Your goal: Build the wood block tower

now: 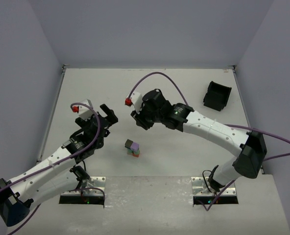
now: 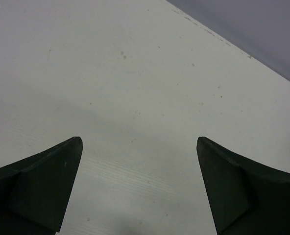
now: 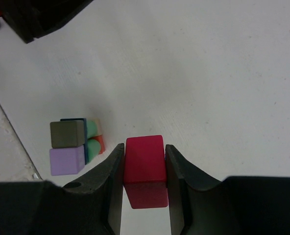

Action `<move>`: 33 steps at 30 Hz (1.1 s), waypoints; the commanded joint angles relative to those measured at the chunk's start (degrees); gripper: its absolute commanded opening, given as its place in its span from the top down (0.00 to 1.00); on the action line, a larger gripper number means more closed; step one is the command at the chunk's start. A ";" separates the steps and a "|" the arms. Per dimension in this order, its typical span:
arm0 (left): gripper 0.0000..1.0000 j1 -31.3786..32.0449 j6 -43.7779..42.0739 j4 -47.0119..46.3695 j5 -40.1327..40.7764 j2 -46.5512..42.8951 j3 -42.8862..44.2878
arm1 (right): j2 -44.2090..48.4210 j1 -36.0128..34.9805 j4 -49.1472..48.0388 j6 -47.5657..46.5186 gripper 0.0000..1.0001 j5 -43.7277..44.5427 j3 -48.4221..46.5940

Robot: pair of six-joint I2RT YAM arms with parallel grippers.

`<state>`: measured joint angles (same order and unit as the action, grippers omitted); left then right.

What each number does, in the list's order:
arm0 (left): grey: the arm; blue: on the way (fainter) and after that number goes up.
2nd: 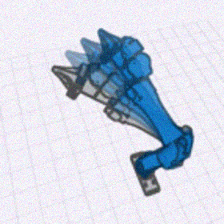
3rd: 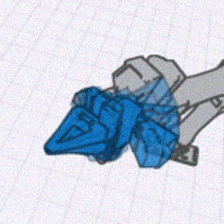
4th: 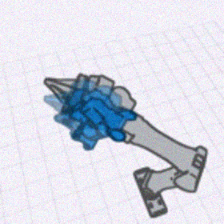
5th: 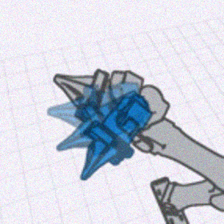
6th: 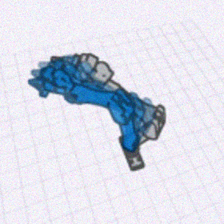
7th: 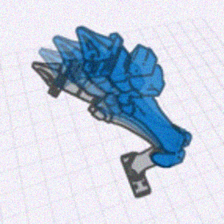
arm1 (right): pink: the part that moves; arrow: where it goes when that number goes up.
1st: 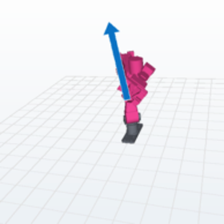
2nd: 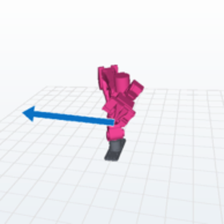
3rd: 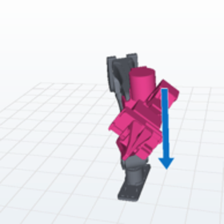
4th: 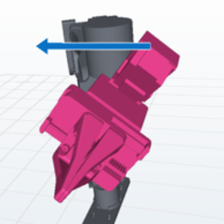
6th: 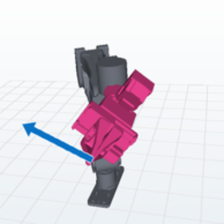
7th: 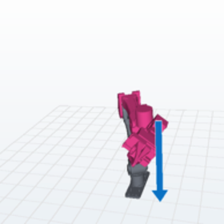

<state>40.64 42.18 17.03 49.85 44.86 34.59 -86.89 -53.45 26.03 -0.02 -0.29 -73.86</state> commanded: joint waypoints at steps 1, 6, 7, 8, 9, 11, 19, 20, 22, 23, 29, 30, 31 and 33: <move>0.00 0.40 2.12 0.38 1.92 -0.83 0.13 | 1.37 -4.11 -3.10 7.74 1.00 3.54 0.30; 0.00 0.48 5.32 3.73 4.13 -0.92 0.30 | 2.91 -6.60 -8.64 10.51 1.00 1.86 5.20; 0.00 0.40 5.74 3.98 4.29 -1.01 0.29 | 3.33 -6.96 -9.77 10.93 1.00 1.78 6.07; 0.00 0.40 6.03 3.99 4.29 -1.12 0.12 | 3.60 -7.45 -11.03 11.28 1.00 1.76 6.98; 0.00 0.40 6.56 4.12 4.29 -1.45 -0.01 | 4.00 -8.51 -12.48 12.53 1.00 2.55 8.24; 0.00 0.40 6.93 4.33 4.31 -1.60 -0.18 | 4.89 -9.85 -16.87 13.04 1.00 4.94 11.37; 0.00 0.44 6.78 4.28 3.59 -1.18 0.04 | 4.18 -12.62 -19.88 12.97 1.00 8.04 12.32; 0.00 0.48 6.77 4.32 3.59 -1.19 0.05 | 3.98 -12.75 -19.87 13.01 1.00 7.92 12.13; 0.00 0.40 6.71 4.24 3.67 -1.27 0.13 | 3.53 -13.01 -19.79 12.87 1.00 7.80 11.77; 0.00 0.40 6.78 4.24 3.67 -1.27 0.13 | 3.32 -13.10 -19.79 12.95 1.00 7.98 11.59; 0.00 0.40 6.76 4.22 3.59 -1.25 0.13 | 1.81 -13.56 -19.88 13.00 0.99 8.58 10.89; 0.00 0.40 6.72 4.18 3.59 -1.21 0.13 | 1.61 -13.64 -19.88 12.97 0.99 8.46 10.81; 0.00 0.40 6.67 4.15 3.57 -1.18 0.13 | 1.38 -13.69 -19.86 12.92 0.99 8.38 10.70; 0.00 0.40 6.60 4.15 3.50 -1.18 0.13 | 0.77 -13.78 -19.62 12.76 0.99 8.37 10.32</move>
<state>40.64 48.51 22.17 52.69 44.01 34.57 -85.14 -66.63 9.06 12.27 7.11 -60.42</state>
